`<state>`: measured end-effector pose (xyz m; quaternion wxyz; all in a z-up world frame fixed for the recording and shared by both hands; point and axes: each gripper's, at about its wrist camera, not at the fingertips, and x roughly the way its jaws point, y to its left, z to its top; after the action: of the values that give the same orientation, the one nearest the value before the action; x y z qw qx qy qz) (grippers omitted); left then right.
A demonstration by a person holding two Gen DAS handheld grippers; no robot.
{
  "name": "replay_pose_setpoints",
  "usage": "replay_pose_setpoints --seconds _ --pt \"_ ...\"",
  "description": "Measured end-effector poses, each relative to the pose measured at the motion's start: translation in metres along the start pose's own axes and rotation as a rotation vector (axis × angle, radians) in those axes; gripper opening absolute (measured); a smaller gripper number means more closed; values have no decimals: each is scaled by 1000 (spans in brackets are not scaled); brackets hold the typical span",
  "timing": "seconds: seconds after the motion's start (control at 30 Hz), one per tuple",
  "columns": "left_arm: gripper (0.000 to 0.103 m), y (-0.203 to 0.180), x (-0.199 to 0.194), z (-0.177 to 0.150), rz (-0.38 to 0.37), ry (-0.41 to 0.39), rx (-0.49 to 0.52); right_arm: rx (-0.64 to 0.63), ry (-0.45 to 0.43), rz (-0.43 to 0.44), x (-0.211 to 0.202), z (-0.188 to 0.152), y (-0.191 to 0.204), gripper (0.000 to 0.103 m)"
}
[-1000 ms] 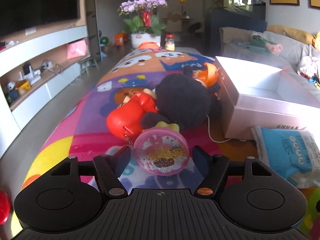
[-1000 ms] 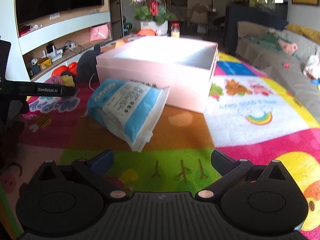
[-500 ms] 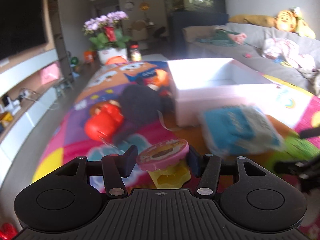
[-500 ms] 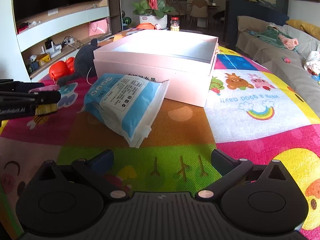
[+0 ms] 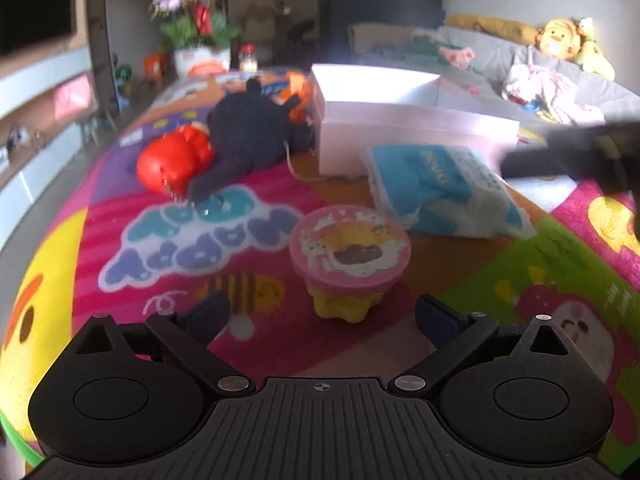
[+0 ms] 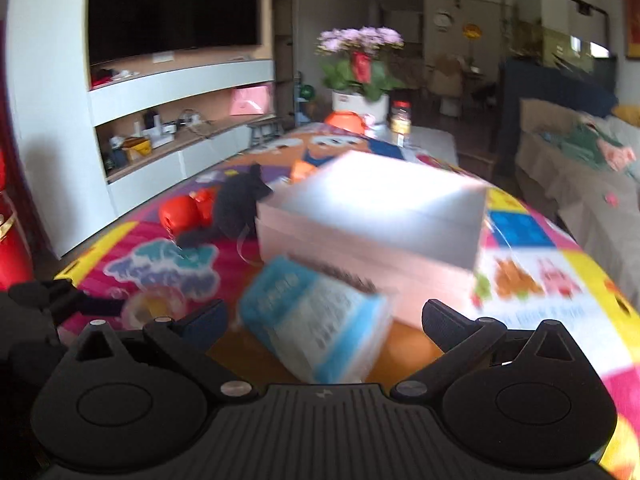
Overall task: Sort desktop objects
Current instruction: 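Lift the wipes pack with the right gripper while the left gripper grasps the pink cup toy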
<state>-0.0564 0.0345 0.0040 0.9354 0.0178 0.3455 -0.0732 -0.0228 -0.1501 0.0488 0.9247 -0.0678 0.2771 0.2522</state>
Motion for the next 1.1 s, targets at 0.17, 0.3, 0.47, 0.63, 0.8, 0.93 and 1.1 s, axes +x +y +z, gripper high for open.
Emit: replay_pose_setpoints --seconds 0.17,0.3,0.47,0.63,0.8,0.93,1.1 --pt "103 0 0 -1 -12 7 0 -24 66 108 47 30 9 98" --pt "103 1 -1 -2 -18 8 -4 72 147 151 68 26 -2 98" --pt "103 -1 -1 -1 -18 19 16 206 280 308 48 4 -14 98" --pt "103 -1 -1 -1 -21 13 16 67 212 194 29 -2 6 93" --pt "103 0 -3 -2 -27 2 9 72 267 123 59 -1 10 60" --pt "103 -2 -13 -1 -33 -48 19 78 227 86 40 -6 6 55" --pt "80 -20 -15 12 19 -105 83 111 214 63 1 -18 -5 55"
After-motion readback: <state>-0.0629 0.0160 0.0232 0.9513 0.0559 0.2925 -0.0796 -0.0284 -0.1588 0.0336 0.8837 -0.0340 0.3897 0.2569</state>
